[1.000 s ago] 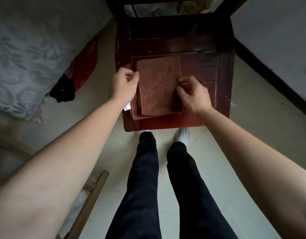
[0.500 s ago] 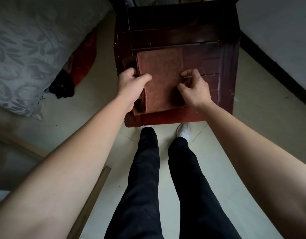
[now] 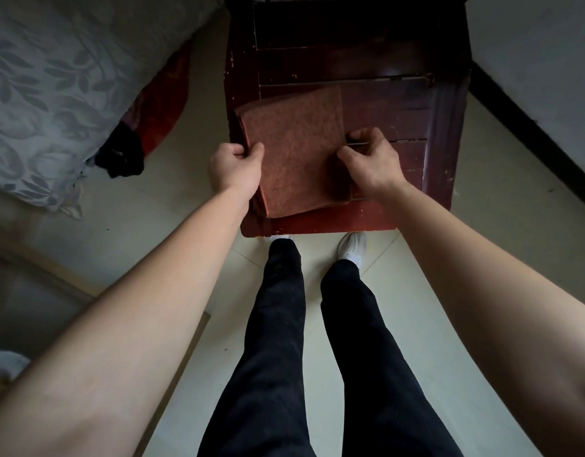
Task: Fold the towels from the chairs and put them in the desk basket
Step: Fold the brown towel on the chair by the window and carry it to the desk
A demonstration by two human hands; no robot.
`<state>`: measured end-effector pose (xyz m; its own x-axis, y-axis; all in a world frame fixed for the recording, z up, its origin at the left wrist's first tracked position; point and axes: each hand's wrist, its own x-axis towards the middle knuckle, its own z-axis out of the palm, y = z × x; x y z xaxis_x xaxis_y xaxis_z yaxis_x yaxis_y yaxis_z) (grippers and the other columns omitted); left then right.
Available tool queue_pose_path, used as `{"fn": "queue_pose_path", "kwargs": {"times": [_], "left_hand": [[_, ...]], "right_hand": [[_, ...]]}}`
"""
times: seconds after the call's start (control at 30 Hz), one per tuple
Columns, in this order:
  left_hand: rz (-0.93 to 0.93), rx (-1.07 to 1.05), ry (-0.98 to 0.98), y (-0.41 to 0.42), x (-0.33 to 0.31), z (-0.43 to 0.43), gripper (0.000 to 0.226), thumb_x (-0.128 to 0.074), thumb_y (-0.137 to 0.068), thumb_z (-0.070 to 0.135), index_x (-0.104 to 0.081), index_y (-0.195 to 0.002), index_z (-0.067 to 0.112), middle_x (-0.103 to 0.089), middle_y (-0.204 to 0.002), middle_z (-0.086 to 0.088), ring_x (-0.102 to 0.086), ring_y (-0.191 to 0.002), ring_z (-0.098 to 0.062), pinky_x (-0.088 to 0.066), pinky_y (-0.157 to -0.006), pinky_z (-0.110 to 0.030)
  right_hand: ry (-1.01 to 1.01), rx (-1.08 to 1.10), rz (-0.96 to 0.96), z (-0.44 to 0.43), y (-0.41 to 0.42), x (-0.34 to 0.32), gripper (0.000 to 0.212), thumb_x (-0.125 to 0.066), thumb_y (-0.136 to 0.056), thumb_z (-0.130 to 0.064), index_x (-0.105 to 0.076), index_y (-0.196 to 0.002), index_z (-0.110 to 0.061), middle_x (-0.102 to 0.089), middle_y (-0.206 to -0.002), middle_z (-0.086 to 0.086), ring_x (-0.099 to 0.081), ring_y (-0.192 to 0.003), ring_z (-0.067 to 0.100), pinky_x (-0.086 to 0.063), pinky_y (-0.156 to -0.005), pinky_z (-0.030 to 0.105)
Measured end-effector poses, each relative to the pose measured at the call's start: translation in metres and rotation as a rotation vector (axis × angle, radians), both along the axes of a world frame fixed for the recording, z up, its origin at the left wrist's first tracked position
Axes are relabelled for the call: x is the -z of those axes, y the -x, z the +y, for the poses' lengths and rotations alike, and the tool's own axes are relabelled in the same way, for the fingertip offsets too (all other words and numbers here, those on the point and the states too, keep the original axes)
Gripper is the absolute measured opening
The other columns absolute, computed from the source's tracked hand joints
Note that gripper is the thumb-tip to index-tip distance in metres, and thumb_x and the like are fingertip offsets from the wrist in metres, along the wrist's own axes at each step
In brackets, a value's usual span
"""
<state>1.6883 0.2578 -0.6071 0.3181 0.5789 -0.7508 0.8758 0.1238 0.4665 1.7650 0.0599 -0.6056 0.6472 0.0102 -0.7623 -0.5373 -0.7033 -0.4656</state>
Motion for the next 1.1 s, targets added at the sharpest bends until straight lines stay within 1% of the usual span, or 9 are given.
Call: {"fn": "queue_pose_path", "kwargs": {"times": [0.13, 0.2, 0.27, 0.5, 0.6, 0.73, 0.8, 0.97, 1.1], "left_hand": [[-0.004, -0.041, 0.282, -0.005, -0.004, -0.012, 0.039, -0.085, -0.072, 0.022, -0.061, -0.103, 0.015, -0.07, -0.1, 0.0, -0.069, -0.087, -0.015, -0.055, -0.065, -0.025], [-0.022, -0.036, 0.308, -0.007, -0.007, -0.014, 0.03, -0.082, -0.076, 0.016, -0.059, -0.095, 0.019, -0.069, -0.096, 0.002, -0.067, -0.083, -0.01, -0.049, -0.058, -0.02], [-0.056, -0.035, 0.343, -0.007, -0.013, -0.012, 0.028, -0.081, -0.077, 0.018, -0.063, -0.098, 0.017, -0.072, -0.098, 0.001, -0.07, -0.084, -0.011, -0.051, -0.062, -0.02], [-0.219, 0.13, 0.302, -0.01, -0.086, -0.019, 0.036, -0.066, -0.093, 0.027, -0.055, -0.126, 0.019, -0.067, -0.118, 0.004, -0.067, -0.102, -0.008, -0.056, -0.08, -0.024], [-0.297, 0.164, 0.271, -0.023, -0.15, -0.034, 0.033, -0.063, -0.094, 0.028, -0.054, -0.125, 0.02, -0.066, -0.119, 0.004, -0.066, -0.105, -0.009, -0.055, -0.088, -0.03], [-0.448, 0.259, 0.194, -0.053, -0.26, -0.059, 0.042, -0.064, -0.092, 0.036, -0.05, -0.129, 0.019, -0.062, -0.127, 0.003, -0.061, -0.115, -0.013, -0.05, -0.101, -0.041], [-0.482, 0.316, 0.127, -0.065, -0.292, -0.068, 0.036, -0.063, -0.092, 0.038, -0.051, -0.122, 0.021, -0.062, -0.123, 0.005, -0.06, -0.113, -0.012, -0.05, -0.1, -0.041], [-0.698, 0.54, -0.05, -0.099, -0.428, -0.102, 0.03, -0.062, -0.09, 0.044, -0.05, -0.108, 0.024, -0.065, -0.107, 0.002, -0.064, -0.101, -0.015, -0.053, -0.093, -0.044], [-0.931, 0.692, -0.182, -0.115, -0.516, -0.135, 0.033, -0.063, -0.09, 0.041, -0.05, -0.11, 0.019, -0.066, -0.1, 0.002, -0.063, -0.095, -0.016, -0.05, -0.089, -0.039]], "right_hand": [[-0.127, 0.104, 0.145, 0.002, -0.003, 0.003, 0.037, -0.07, -0.079, -0.033, -0.066, -0.115, -0.024, -0.071, -0.103, -0.006, -0.068, -0.093, 0.01, -0.056, -0.083, 0.03], [-0.216, 0.169, 0.206, 0.0, -0.003, 0.001, 0.022, -0.07, -0.076, -0.03, -0.073, -0.097, -0.024, -0.073, -0.091, -0.006, -0.068, -0.086, 0.012, -0.054, -0.077, 0.03], [-0.309, 0.24, 0.282, -0.005, -0.004, -0.004, 0.014, -0.072, -0.07, -0.026, -0.072, -0.083, -0.022, -0.068, -0.081, -0.003, -0.064, -0.082, 0.019, -0.053, -0.074, 0.034], [-0.462, 0.262, 0.406, -0.034, -0.013, -0.084, 0.025, -0.066, -0.073, -0.023, -0.056, -0.095, -0.018, -0.049, -0.089, 0.007, -0.048, -0.079, 0.023, -0.05, -0.06, 0.028], [-0.498, 0.337, 0.327, -0.046, -0.016, -0.15, 0.011, -0.059, -0.082, -0.016, -0.052, -0.076, -0.021, -0.043, -0.061, -0.005, -0.039, -0.052, 0.011, -0.039, -0.056, 0.025], [-0.56, 0.354, 0.127, -0.071, -0.029, -0.272, 0.019, -0.054, -0.085, -0.013, -0.047, -0.07, -0.022, -0.039, -0.059, -0.007, -0.034, -0.051, 0.011, -0.025, -0.051, 0.026], [-0.618, 0.307, 0.079, -0.079, -0.033, -0.304, 0.007, -0.051, -0.083, -0.014, -0.052, -0.08, -0.021, -0.038, -0.06, -0.008, -0.035, -0.054, 0.01, -0.029, -0.052, 0.025], [-0.697, 0.319, -0.155, -0.13, -0.039, -0.44, 0.032, -0.044, -0.091, -0.003, -0.064, -0.109, -0.021, -0.054, -0.055, -0.015, -0.053, -0.052, 0.005, -0.047, -0.053, 0.02], [-0.689, 0.389, -0.385, -0.162, -0.024, -0.53, 0.045, -0.046, -0.09, -0.006, -0.056, -0.131, -0.022, -0.064, -0.084, -0.007, -0.062, -0.063, 0.01, -0.051, -0.052, 0.025]]}}
